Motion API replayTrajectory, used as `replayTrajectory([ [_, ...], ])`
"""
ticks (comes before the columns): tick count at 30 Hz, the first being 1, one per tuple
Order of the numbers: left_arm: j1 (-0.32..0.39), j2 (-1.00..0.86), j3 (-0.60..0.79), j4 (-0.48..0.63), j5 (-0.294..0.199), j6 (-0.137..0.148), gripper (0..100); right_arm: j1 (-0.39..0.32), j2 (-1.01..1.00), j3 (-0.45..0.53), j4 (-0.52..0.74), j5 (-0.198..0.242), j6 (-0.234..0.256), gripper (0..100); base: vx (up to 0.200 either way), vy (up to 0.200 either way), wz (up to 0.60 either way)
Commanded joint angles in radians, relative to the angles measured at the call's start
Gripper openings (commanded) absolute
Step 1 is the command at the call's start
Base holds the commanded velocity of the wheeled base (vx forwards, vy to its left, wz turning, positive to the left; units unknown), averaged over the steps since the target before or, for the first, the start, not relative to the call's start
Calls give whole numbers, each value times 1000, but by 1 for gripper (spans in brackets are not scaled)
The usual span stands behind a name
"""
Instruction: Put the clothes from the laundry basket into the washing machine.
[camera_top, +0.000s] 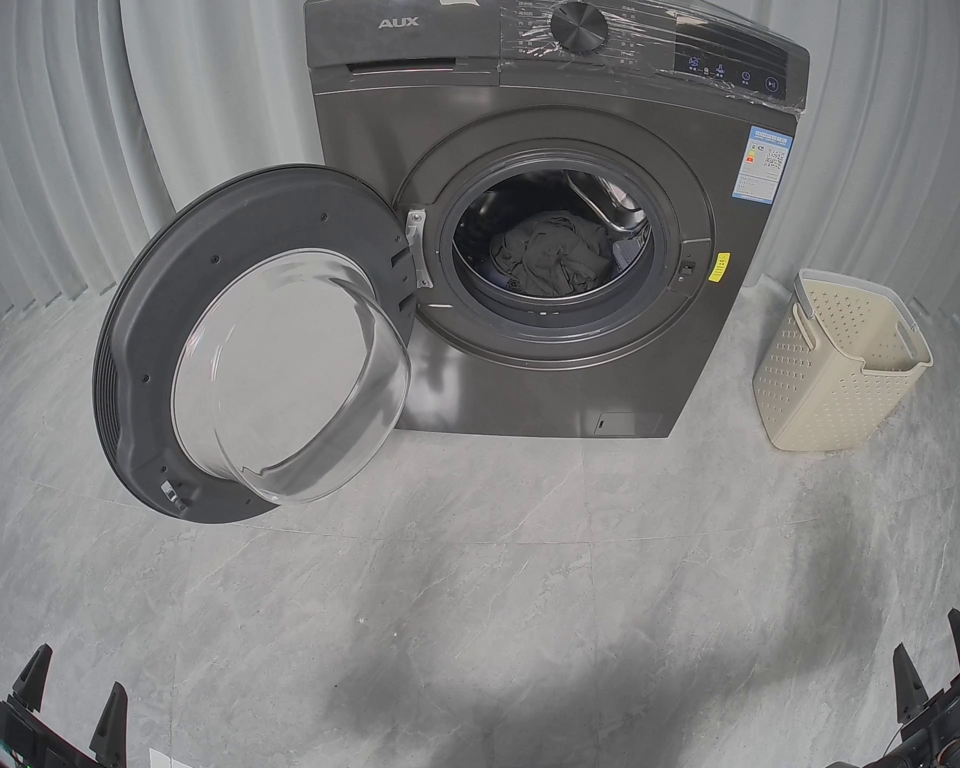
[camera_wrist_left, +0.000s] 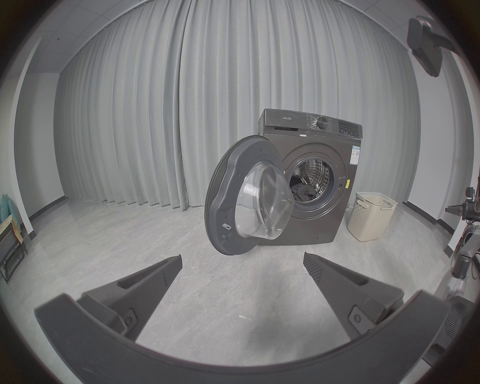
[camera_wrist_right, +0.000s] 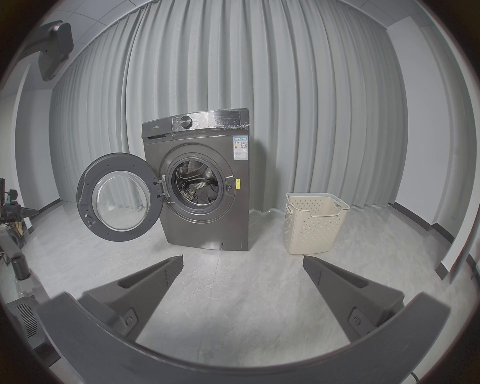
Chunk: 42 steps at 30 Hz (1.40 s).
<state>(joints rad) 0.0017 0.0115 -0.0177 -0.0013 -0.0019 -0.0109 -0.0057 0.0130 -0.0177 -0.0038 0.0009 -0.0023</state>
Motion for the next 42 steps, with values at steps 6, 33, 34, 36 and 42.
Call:
replayTrajectory([
  [6,0,-10,18,0,0,-3,100,0,-13,18,-1,1,-1,100,67,0,0],
  [33,0,-10,18,0,3,3,100,0,-13,18,-1,1,1,100,22,126,0],
  [34,0,-10,18,0,5,3,100,0,-13,18,-1,1,-1,100,0,200,0],
  [36,0,-10,18,0,7,6,100,0,-13,18,-1,1,-1,100,0,200,0],
  [42,1,-11,18,0,7,9,100,0,-13,18,-1,1,-1,100,0,33,0],
])
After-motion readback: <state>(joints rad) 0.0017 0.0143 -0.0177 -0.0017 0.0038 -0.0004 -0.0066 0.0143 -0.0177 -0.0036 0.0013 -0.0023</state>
